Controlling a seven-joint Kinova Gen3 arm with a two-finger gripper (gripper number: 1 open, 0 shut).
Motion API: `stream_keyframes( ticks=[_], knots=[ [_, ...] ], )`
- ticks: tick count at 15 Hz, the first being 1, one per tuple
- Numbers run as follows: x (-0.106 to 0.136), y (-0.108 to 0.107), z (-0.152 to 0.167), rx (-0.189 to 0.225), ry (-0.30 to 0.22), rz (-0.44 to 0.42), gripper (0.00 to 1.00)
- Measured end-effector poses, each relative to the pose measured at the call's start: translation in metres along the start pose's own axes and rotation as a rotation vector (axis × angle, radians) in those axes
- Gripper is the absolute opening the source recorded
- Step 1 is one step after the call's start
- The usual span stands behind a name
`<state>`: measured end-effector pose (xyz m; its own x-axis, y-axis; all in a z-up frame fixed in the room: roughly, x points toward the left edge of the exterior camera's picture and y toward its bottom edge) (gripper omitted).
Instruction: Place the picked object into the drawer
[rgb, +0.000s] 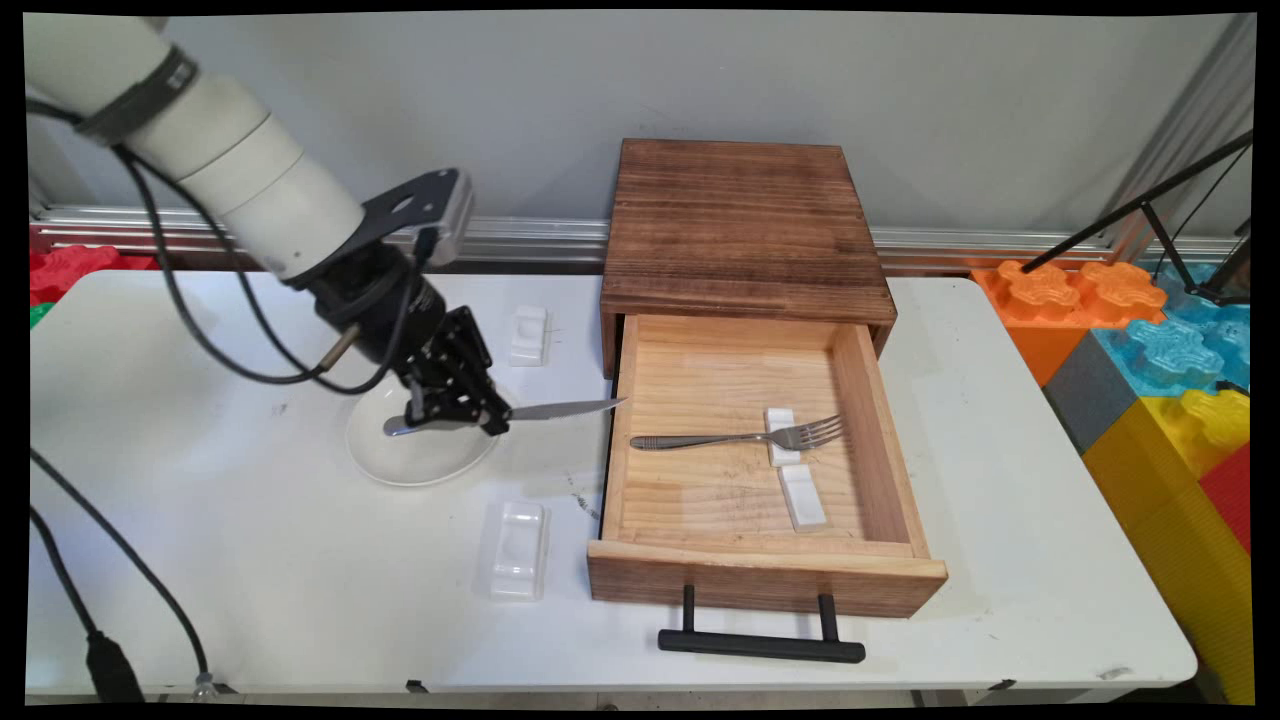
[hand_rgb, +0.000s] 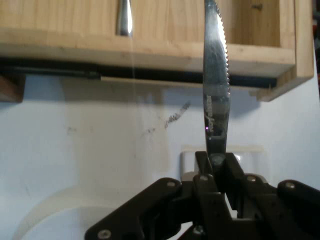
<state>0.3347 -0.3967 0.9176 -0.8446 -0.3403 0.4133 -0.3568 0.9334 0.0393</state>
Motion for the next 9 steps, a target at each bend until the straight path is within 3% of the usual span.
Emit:
stream_keyframes(
  ticks=[9],
  knots=[
    [0.054,-0.007,0.004,-0.007,-0.009,-0.015,0.00]
  ],
)
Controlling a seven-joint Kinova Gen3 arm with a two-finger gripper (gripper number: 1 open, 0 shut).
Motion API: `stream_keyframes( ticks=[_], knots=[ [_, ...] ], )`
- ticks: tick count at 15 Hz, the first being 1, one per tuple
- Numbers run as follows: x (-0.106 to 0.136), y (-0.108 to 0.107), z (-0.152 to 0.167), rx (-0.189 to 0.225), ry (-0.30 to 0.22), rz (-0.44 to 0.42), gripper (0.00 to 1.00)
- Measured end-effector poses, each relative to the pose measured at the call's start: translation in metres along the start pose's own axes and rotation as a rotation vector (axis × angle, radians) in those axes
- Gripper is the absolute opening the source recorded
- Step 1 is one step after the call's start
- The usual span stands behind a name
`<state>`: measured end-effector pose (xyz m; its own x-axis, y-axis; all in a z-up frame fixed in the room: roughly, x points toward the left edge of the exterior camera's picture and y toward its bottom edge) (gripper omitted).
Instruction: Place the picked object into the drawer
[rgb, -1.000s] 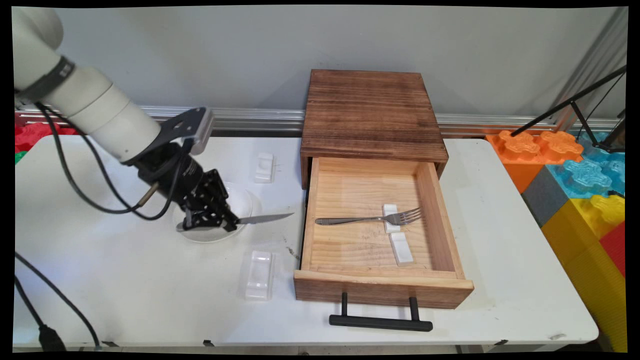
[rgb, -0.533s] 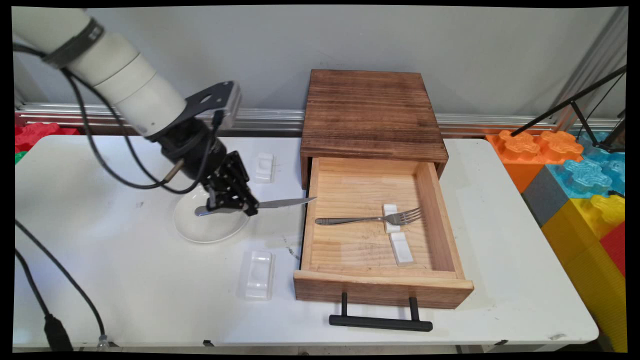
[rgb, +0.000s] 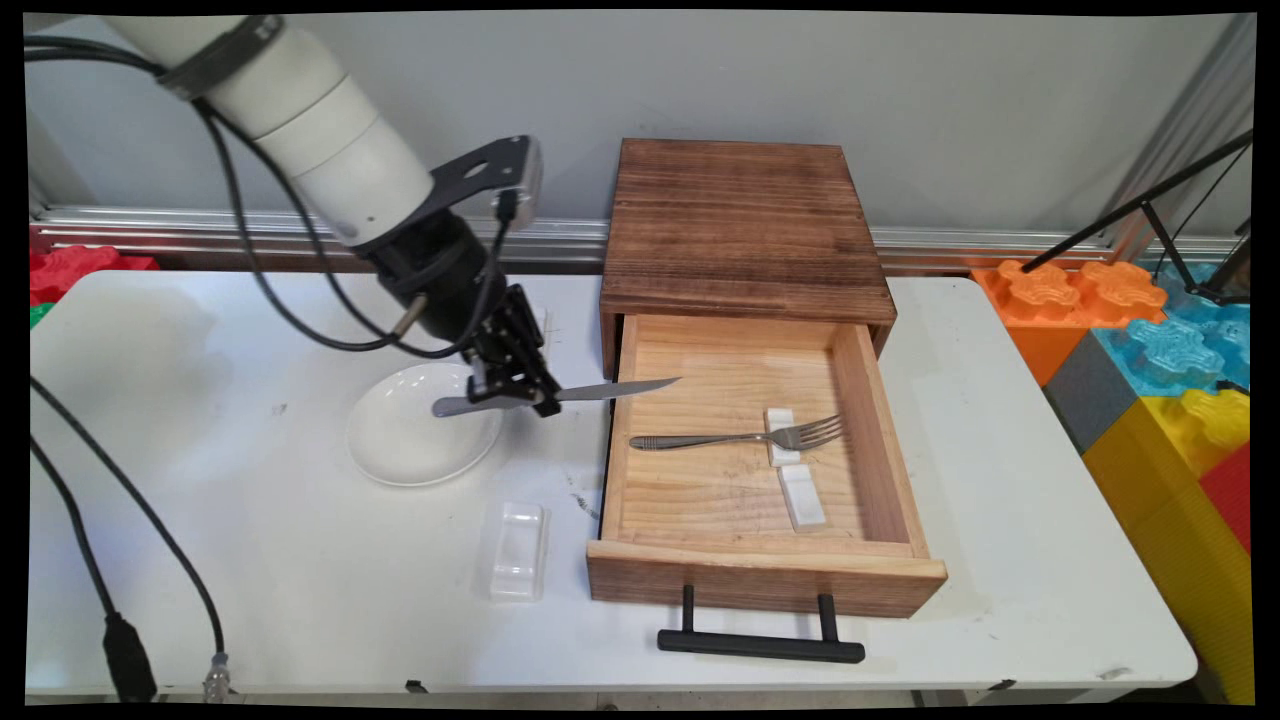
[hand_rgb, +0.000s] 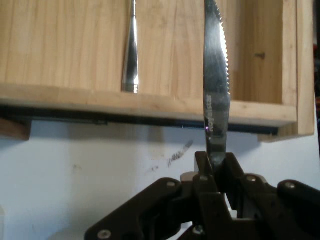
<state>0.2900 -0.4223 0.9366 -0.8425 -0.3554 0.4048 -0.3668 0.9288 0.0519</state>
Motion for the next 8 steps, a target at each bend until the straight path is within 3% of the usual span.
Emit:
stream_keyframes(
  ticks=[8],
  knots=[
    [0.043,-0.003,0.017,0.006,0.012,-0.004,0.00]
  ],
)
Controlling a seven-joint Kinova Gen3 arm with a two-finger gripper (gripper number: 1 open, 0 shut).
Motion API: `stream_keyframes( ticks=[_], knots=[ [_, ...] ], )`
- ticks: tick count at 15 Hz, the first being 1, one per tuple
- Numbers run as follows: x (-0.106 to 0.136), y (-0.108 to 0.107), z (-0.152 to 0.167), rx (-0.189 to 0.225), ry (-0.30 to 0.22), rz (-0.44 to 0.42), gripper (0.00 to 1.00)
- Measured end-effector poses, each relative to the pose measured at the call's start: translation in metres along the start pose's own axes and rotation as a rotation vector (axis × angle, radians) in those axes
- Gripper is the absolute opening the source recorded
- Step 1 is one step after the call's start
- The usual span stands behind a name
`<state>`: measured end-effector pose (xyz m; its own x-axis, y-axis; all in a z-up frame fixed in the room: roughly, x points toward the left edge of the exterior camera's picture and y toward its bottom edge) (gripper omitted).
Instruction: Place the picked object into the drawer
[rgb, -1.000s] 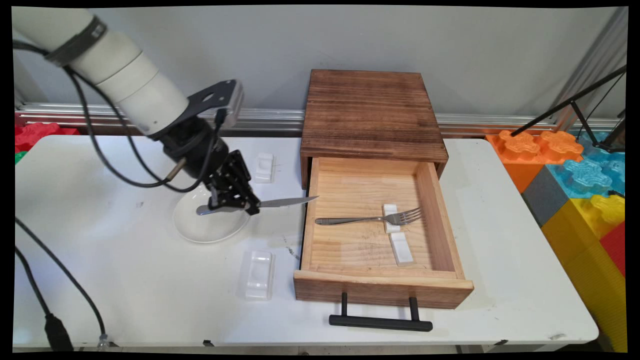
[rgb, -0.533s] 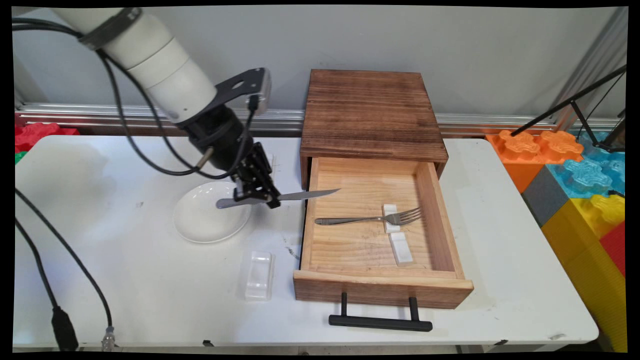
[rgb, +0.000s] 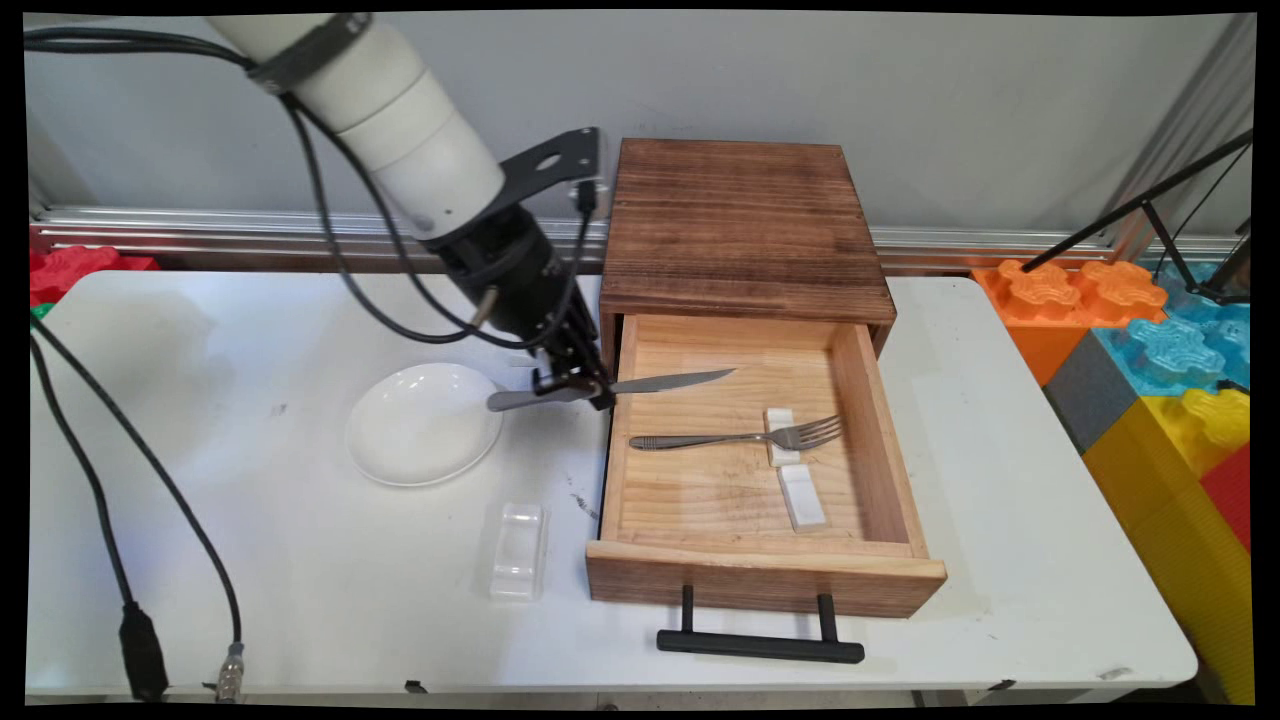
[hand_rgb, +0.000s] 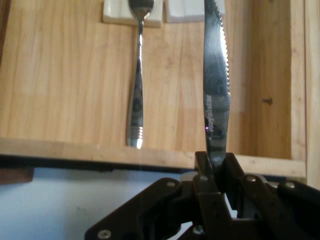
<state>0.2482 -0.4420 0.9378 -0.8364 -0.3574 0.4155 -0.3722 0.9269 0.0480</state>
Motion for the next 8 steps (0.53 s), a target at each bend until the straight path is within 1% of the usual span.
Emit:
stream_keyframes(
  ticks=[8],
  knots=[
    [0.037,-0.007,0.029,0.015,0.019,0.006,0.00]
  ],
)
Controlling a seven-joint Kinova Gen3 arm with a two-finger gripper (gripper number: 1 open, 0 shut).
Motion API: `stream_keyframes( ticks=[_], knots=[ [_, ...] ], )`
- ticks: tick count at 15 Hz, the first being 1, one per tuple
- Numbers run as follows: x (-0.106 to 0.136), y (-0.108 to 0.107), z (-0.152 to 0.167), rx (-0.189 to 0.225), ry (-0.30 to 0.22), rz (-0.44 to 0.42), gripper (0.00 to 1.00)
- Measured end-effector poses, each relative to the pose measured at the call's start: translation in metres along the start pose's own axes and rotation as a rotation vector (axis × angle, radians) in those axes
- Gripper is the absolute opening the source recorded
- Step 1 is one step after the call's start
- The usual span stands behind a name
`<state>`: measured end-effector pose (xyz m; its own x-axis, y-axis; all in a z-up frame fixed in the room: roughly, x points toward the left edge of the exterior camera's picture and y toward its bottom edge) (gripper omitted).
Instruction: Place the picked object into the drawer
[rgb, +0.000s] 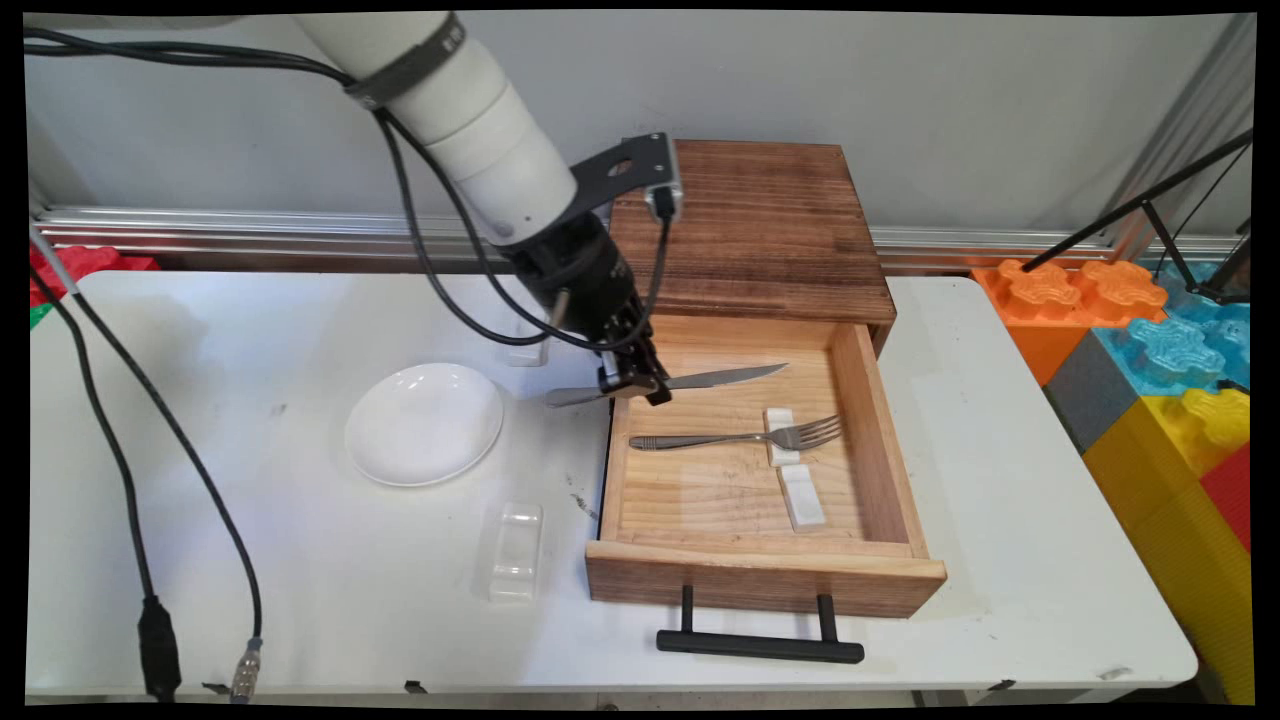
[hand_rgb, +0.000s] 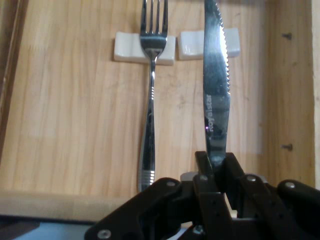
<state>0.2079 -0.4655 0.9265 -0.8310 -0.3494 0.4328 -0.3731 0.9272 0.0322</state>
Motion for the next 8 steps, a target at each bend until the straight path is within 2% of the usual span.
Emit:
stream_keyframes(
  ticks=[8],
  knots=[
    [0.027,0.005,0.026,-0.008,0.026,-0.002,0.00]
  ],
)
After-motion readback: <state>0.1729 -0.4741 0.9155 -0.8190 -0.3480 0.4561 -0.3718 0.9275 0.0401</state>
